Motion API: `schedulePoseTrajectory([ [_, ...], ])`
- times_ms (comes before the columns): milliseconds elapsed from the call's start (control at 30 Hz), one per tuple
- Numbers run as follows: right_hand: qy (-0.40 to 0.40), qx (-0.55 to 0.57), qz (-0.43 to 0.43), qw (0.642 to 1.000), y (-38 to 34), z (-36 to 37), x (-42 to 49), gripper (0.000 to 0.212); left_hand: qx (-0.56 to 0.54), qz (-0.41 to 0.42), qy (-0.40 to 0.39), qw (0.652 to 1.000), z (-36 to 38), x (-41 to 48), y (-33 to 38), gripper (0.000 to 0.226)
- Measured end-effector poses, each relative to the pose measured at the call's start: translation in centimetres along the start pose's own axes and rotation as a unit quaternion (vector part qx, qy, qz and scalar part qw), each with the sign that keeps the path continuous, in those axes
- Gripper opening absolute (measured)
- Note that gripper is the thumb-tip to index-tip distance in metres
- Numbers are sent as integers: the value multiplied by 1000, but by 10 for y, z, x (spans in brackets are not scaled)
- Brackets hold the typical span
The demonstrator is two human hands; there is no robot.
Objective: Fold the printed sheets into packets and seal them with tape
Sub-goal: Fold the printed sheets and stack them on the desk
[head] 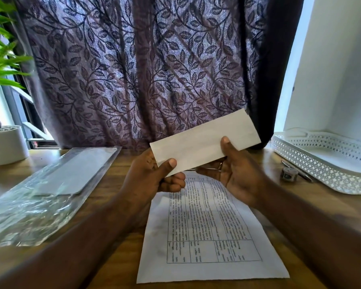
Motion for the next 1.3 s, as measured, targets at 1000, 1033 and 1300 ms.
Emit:
schedulePoseTrajectory([
  [1000, -72, -239, -21, 968, -5, 24, -18, 24, -114, 15, -43, 992, 21, -9, 0, 27],
  [1033, -80, -253, -23, 964, -2, 27, -20, 23, -87, 25, -34, 995, 23, -8, -1, 28],
  [1300, -79, -265, -2, 961, 2, 22, -15, 24, -180, -17, 56, 982, 0, 3, -4, 33],
])
Point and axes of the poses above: each hand's wrist, its own x-axis towards the middle knuckle, its own z-axis out of the palm, y = z × x, the point moved 5 cm from there along x, towards the middle knuckle, and after that the axes turned 10 degrees about x, right-handed, at the moved point
